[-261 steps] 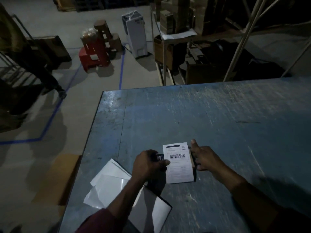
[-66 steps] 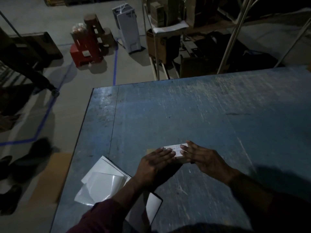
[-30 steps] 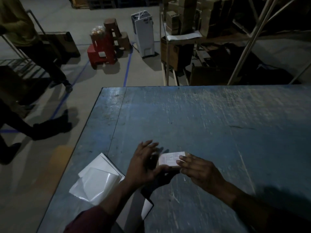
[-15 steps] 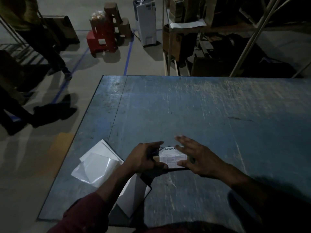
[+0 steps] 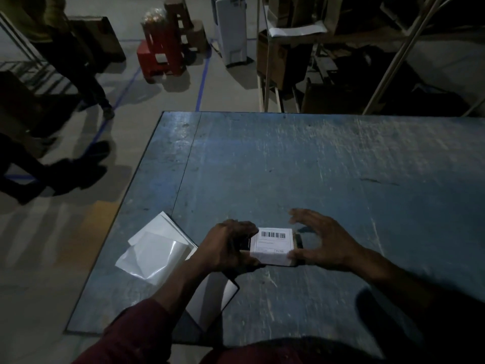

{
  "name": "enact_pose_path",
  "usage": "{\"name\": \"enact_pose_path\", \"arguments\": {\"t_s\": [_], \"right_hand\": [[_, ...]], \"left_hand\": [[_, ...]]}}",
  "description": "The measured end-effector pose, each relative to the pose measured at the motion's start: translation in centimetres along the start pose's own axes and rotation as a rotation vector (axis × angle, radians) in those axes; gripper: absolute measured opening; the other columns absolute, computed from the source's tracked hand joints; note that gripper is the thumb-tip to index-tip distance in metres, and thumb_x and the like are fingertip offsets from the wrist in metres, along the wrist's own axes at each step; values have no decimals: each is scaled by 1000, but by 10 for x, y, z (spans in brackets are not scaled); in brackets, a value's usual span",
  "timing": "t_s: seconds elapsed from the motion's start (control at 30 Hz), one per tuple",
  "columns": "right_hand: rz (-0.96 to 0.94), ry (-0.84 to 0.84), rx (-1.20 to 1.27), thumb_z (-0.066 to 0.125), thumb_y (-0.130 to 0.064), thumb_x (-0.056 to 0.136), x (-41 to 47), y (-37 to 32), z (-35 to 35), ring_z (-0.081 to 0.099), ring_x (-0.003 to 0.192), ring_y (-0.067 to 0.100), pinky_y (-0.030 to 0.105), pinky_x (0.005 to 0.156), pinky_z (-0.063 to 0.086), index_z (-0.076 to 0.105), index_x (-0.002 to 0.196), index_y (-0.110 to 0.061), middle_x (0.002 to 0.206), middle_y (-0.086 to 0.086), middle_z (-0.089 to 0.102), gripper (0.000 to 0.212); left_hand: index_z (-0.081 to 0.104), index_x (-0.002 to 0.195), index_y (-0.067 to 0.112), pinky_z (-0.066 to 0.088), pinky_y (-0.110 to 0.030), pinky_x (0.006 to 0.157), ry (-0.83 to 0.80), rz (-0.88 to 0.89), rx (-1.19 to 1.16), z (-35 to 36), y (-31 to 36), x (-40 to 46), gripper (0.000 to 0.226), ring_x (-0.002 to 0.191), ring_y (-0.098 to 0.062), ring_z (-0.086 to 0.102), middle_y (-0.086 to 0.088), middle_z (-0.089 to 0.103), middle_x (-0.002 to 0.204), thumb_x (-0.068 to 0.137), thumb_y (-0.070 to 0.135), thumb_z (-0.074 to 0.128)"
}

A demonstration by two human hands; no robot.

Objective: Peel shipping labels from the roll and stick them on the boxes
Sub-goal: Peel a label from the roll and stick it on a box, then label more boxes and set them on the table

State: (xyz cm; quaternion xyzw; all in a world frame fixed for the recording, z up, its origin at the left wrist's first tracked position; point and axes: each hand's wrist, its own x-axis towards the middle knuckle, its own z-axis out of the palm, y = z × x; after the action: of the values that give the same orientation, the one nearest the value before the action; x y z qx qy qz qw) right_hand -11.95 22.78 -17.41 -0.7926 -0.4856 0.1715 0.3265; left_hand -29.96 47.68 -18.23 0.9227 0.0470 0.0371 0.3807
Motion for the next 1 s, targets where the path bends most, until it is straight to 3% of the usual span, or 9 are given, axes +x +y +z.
{"name": "enact_pose_path", "arguments": {"t_s": [0.07,0.13,0.3,0.4,0.47,0.6,0.77,0.9,1.0], "right_hand": [[42,-128,-39,83,-73,68,15,-9,4,49,135,-5,15,110,41,53,146,-35,156,-21,46,92],[63,-228,-98,83,-66,69,30,-16,10,55,131,1,24,109,47,49,152,-34,151,-17,53,95],[85,-139,-112,85,-58,64,65,-40,25,69,109,4,18,86,52,55,145,-36,127,-16,71,90],[158,-6,-120,90,-56,64,111,-69,38,71,103,13,27,82,56,50,146,-36,119,-10,74,94],[233,39,-169,87,-60,64,146,-92,51,71,103,24,36,81,58,47,143,-37,119,0,74,91],[308,59,-277,77,-68,72,193,-124,95,69,100,34,36,72,53,49,127,-26,116,9,69,75],[345,97,-268,75,-69,78,199,-132,134,63,103,30,33,72,42,50,139,-20,119,9,61,82],[342,218,-173,63,-70,89,175,-126,122,63,92,25,33,65,42,62,111,-20,108,3,62,54],[319,342,-82,64,-56,96,134,-113,104,65,83,23,35,64,51,67,96,-22,99,0,65,34]], "left_hand": [[70,123,28,45,-29,109,-15,41,30,-2,-5,5,70,107,-10,71,9,74,119,63,56,90],[65,138,25,27,-37,124,-27,45,64,-6,-16,10,83,119,-12,67,6,73,128,64,54,91],[49,154,17,14,-48,129,28,77,112,-44,-32,18,83,135,-23,54,-6,63,141,82,49,77],[43,157,15,35,-54,119,271,5,245,-74,-51,21,95,137,-35,50,-12,54,152,76,41,87],[42,158,17,44,-49,109,413,-174,266,-90,-64,19,101,134,-38,50,-13,52,154,73,34,93],[62,142,13,55,-41,92,604,-340,115,-96,-84,2,69,113,-30,66,-10,66,132,80,28,90],[72,124,17,60,-35,74,683,-363,10,-96,-90,-15,39,89,-14,67,-3,74,115,88,23,84],[77,113,19,62,-39,66,656,-289,-74,-99,-82,-14,23,78,-5,69,6,76,105,91,22,81],[79,108,22,61,-39,65,603,-251,-149,-92,-60,1,17,74,-8,69,10,77,98,91,25,80]]}}
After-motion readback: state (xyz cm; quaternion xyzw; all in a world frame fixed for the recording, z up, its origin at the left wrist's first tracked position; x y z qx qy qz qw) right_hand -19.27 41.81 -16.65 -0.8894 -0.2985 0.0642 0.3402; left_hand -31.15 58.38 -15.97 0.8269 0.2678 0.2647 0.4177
